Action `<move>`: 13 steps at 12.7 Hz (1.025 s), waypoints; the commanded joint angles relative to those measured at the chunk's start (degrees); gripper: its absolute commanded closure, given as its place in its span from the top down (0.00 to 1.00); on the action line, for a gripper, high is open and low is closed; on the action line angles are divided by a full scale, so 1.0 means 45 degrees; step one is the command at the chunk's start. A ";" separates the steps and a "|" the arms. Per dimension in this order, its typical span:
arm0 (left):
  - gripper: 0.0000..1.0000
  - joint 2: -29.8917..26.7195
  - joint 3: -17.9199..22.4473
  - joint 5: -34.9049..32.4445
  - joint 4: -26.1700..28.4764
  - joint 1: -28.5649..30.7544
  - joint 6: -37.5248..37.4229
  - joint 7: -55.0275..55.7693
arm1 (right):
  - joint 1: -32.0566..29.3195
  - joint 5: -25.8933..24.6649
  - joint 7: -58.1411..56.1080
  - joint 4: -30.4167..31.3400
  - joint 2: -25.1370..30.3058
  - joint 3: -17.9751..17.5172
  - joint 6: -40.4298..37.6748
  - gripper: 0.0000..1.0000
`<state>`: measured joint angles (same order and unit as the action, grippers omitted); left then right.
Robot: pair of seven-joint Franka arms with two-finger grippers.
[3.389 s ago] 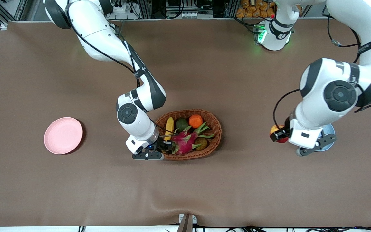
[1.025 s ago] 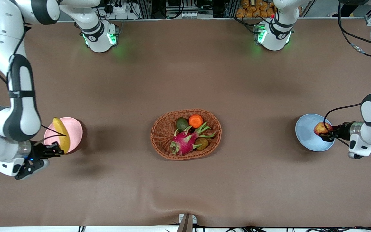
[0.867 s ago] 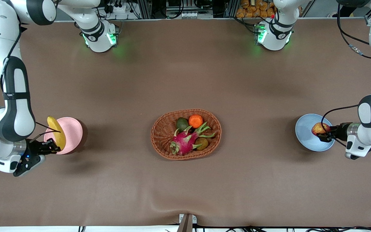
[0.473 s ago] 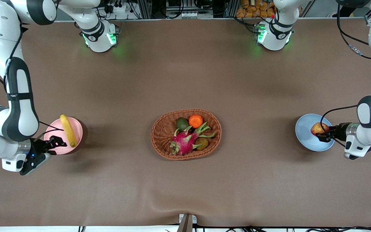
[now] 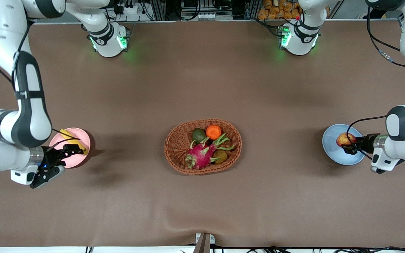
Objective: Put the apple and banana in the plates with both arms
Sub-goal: 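Lower the banana onto the pink plate and open the right gripper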
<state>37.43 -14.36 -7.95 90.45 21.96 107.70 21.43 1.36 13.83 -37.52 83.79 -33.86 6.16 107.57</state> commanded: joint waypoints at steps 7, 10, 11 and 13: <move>0.00 0.0238 0.0067 -0.1221 -0.0139 -0.0114 -0.0751 0.0999 | -0.0068 -0.0496 0.0561 0.6146 0.5140 0.0136 0.2211 1.00; 0.00 0.0666 0.0125 -0.1883 -0.0159 -0.0618 -0.0848 0.1716 | -0.0068 -0.1155 0.2820 0.6049 0.5570 0.0175 0.2132 1.00; 0.00 0.0668 0.0126 -0.2060 -0.0159 -0.0641 -0.0887 0.2166 | -0.0049 -0.1972 0.3835 0.5990 0.5726 0.0156 0.2016 1.00; 0.00 0.0668 0.0126 -0.2082 -0.0159 -0.0680 -0.1315 0.2210 | -0.0049 -0.2468 0.5071 0.5718 0.5961 0.0136 0.1296 1.00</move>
<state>40.42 -14.09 -16.04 90.41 19.48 104.25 30.03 1.27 5.21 -20.23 108.89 -9.65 7.16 115.56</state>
